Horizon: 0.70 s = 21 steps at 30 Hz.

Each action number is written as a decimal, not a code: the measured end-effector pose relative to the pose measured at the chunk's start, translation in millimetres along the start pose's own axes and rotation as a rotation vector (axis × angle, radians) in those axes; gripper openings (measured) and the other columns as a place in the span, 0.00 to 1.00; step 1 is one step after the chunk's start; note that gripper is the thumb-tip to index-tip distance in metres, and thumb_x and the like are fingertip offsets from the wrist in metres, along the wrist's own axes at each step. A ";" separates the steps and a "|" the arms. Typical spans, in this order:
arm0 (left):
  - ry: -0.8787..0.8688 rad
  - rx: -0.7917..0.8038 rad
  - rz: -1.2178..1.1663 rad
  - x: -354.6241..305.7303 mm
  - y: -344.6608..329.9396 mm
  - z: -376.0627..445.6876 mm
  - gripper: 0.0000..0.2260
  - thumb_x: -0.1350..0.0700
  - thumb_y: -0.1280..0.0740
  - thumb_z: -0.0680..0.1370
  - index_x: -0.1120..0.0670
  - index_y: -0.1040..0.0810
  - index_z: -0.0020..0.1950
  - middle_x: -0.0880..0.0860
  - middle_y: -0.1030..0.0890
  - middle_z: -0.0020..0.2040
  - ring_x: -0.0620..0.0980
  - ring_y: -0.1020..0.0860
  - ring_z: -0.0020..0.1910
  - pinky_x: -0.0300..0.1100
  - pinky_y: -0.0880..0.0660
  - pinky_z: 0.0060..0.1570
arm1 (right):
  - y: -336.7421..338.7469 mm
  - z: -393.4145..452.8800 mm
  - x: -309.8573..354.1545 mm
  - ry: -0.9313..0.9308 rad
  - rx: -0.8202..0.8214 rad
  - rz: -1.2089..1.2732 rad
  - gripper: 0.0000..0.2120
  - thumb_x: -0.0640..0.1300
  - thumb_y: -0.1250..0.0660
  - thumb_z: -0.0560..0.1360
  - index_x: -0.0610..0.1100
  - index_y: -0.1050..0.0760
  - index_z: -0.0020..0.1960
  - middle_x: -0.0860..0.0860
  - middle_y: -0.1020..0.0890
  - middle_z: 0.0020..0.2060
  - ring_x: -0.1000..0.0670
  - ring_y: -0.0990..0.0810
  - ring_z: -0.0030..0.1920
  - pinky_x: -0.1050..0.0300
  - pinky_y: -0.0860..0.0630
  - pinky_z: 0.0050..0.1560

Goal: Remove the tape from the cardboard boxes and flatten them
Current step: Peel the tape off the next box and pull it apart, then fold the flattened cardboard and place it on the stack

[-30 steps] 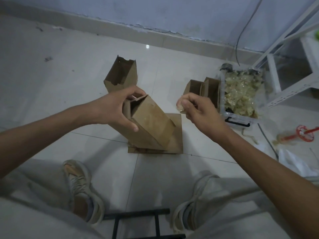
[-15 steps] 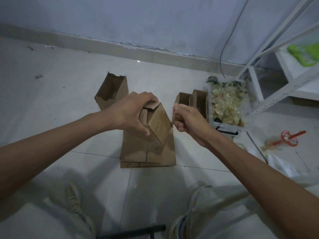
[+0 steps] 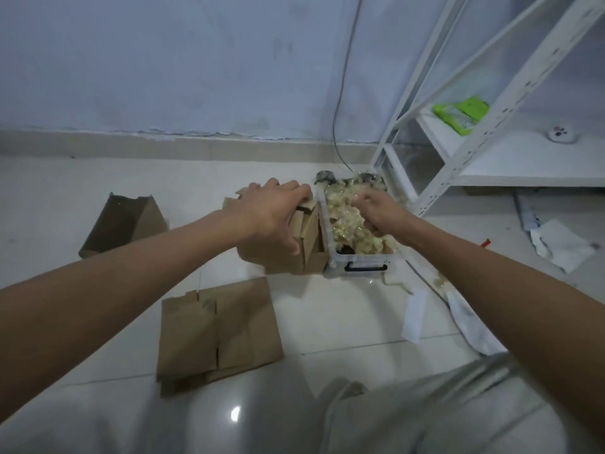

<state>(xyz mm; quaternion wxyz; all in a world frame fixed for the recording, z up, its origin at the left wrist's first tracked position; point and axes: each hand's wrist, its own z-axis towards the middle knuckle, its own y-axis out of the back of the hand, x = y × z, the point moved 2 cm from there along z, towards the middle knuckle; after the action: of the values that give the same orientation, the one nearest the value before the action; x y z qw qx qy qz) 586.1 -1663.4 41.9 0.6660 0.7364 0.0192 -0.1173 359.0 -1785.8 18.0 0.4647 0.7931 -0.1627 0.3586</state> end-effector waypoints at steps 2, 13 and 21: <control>-0.015 0.004 0.025 -8.9 -7.3 27.4 0.41 0.33 0.22 0.60 0.42 0.34 0.68 0.45 0.25 0.60 0.53 0.28 0.59 0.55 0.31 0.62 | 8.8 7.5 -9.4 0.018 -0.022 -0.187 0.21 0.56 0.39 0.86 0.41 0.17 0.50 0.51 0.32 0.25 0.52 0.35 0.23 0.61 0.36 0.26; -0.050 0.024 0.065 -28.8 -37.3 95.1 0.36 0.36 0.26 0.61 0.42 0.35 0.65 0.45 0.27 0.56 0.51 0.31 0.52 0.54 0.32 0.58 | 15.2 47.8 -79.5 -0.242 -0.068 0.088 0.31 0.33 0.40 0.83 0.56 0.35 0.81 0.43 0.26 0.72 0.47 0.18 0.49 0.57 0.17 0.42; -0.088 0.128 0.160 2.7 -24.5 48.7 0.43 0.32 0.23 0.62 0.38 0.35 0.73 0.44 0.25 0.62 0.54 0.28 0.63 0.56 0.31 0.64 | -43.8 25.1 -23.3 -0.023 0.154 0.129 0.28 0.63 0.41 0.84 0.51 0.31 0.79 0.49 0.27 0.76 0.44 0.28 0.74 0.42 0.28 0.73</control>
<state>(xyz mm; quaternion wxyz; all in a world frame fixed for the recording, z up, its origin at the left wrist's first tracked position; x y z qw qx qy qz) 577.1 -1708.9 13.3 0.6253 0.7706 -0.0767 -0.0969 379.4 -1786.4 -33.8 0.3764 0.8183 -0.1911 0.3901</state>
